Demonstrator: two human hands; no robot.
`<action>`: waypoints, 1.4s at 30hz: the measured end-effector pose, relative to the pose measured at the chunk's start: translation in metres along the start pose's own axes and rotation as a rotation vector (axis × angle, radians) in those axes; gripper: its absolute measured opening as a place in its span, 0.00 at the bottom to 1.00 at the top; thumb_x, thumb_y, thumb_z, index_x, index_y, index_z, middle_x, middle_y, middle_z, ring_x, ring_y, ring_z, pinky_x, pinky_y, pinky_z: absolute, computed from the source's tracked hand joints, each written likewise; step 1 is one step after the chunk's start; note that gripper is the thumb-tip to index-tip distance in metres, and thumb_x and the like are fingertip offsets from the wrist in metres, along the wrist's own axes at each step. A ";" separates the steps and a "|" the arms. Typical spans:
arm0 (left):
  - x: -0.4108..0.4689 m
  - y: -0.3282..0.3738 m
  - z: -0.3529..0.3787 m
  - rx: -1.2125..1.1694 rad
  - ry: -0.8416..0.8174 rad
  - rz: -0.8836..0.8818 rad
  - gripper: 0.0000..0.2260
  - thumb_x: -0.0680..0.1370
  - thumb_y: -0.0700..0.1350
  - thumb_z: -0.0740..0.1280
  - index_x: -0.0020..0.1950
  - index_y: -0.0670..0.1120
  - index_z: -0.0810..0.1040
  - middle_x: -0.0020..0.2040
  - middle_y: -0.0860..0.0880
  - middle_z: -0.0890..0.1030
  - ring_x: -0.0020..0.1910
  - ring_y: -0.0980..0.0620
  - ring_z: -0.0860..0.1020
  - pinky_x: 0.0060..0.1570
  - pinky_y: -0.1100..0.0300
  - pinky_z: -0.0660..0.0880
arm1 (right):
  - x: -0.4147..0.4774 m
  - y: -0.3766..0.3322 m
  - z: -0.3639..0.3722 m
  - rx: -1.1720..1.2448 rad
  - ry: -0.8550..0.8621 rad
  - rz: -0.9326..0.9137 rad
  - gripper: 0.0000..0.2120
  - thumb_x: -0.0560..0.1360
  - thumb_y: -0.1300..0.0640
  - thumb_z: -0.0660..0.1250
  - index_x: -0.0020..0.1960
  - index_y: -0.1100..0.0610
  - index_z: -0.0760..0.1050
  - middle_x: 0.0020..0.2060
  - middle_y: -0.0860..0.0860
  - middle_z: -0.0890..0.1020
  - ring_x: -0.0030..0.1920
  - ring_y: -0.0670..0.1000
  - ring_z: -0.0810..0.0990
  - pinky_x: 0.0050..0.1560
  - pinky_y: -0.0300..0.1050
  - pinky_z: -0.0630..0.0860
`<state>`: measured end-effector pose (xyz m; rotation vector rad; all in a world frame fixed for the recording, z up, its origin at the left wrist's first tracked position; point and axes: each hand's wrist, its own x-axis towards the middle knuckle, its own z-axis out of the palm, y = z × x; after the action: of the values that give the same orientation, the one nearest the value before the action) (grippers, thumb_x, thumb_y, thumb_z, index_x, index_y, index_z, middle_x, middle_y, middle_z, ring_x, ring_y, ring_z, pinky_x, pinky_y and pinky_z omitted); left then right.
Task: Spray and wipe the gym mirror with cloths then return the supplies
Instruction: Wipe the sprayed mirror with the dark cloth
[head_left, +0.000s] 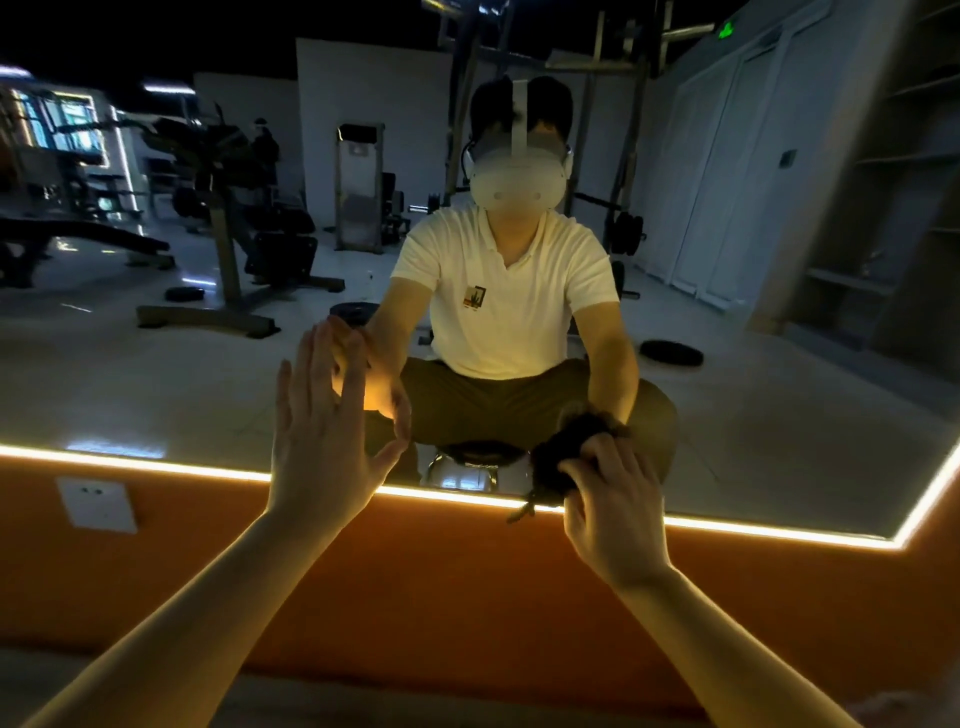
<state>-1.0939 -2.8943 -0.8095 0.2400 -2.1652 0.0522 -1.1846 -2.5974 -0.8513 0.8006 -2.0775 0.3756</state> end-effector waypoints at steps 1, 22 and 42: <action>-0.001 -0.002 0.000 0.004 -0.010 0.012 0.57 0.69 0.65 0.78 0.85 0.41 0.51 0.85 0.36 0.48 0.84 0.37 0.50 0.80 0.37 0.54 | -0.005 -0.006 0.003 -0.001 -0.051 -0.011 0.15 0.66 0.64 0.80 0.50 0.56 0.83 0.54 0.53 0.78 0.56 0.56 0.80 0.55 0.57 0.82; -0.015 -0.011 0.003 -0.053 -0.071 0.046 0.54 0.70 0.53 0.81 0.85 0.41 0.51 0.84 0.36 0.47 0.84 0.36 0.48 0.79 0.35 0.55 | -0.005 -0.087 0.037 0.001 -0.324 -0.097 0.19 0.68 0.63 0.81 0.57 0.56 0.85 0.56 0.55 0.80 0.54 0.56 0.84 0.46 0.47 0.83; -0.031 0.192 -0.045 -1.079 -0.766 0.103 0.33 0.79 0.42 0.74 0.81 0.50 0.64 0.75 0.51 0.72 0.72 0.54 0.72 0.65 0.61 0.74 | -0.047 0.000 -0.166 0.885 -0.189 0.862 0.19 0.76 0.78 0.63 0.56 0.60 0.82 0.53 0.56 0.84 0.56 0.56 0.84 0.48 0.39 0.81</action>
<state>-1.0769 -2.6954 -0.7993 -0.5601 -2.5833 -1.2922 -1.0627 -2.4919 -0.7915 0.3435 -2.3313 1.8274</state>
